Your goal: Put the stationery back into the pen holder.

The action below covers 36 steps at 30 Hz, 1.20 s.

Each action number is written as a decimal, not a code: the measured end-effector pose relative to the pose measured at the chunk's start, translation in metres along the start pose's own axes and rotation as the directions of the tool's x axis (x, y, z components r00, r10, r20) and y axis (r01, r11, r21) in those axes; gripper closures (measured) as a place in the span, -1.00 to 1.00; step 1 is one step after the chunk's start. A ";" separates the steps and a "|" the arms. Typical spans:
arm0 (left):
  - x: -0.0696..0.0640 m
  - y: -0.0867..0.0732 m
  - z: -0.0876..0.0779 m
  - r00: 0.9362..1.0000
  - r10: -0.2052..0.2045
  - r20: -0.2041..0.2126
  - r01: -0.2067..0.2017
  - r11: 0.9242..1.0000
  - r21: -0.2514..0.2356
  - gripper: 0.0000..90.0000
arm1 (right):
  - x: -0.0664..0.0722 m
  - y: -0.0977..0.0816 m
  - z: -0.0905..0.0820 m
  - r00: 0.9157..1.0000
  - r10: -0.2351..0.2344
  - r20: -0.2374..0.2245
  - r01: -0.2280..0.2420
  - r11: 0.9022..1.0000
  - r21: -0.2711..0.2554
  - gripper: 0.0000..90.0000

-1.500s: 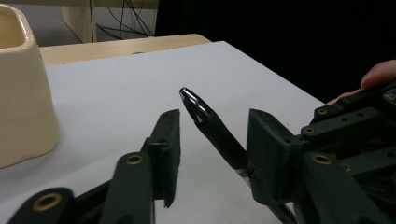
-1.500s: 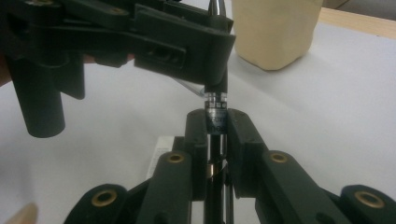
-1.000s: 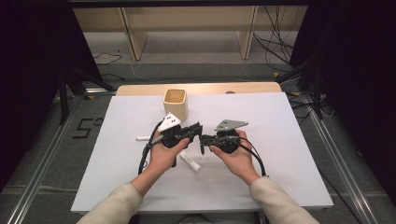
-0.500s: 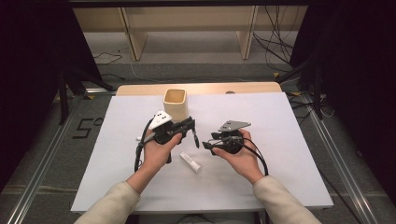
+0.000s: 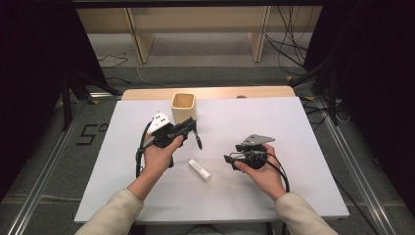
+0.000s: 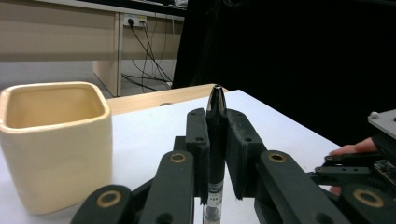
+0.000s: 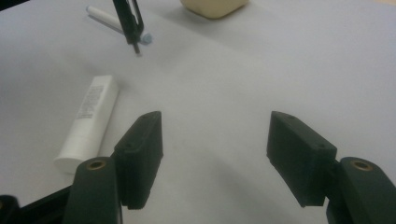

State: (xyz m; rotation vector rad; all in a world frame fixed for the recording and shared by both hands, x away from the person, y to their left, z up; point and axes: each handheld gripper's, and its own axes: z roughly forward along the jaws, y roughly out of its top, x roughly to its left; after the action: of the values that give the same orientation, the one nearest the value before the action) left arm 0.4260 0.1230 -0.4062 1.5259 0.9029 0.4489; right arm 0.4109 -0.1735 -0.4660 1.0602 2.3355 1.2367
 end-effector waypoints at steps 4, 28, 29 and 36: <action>0.004 0.003 -0.002 1.000 0.008 -0.016 -0.008 1.000 -0.012 0.78 | -0.002 -0.008 -0.004 1.000 0.016 0.004 -0.016 1.000 0.003 -0.20; 0.029 0.052 0.005 0.993 0.053 -0.101 -0.064 0.993 -0.100 0.78 | -0.001 -0.020 -0.012 1.000 0.027 -0.003 -0.027 1.000 0.005 -0.22; 0.029 0.054 0.006 0.993 0.058 -0.104 -0.068 0.992 -0.102 0.78 | -0.001 -0.020 -0.012 1.000 0.029 -0.005 -0.029 1.000 0.006 -0.22; 0.033 0.067 0.013 0.988 0.087 -0.126 -0.100 0.990 -0.098 0.78 | 0.000 -0.020 -0.011 1.000 0.026 -0.010 -0.026 1.000 0.008 -0.22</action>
State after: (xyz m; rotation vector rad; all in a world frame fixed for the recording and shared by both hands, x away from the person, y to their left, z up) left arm 0.4743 0.1423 -0.3520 1.4619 0.8904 0.6531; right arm 0.3955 -0.1875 -0.4754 1.0921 2.3437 1.2459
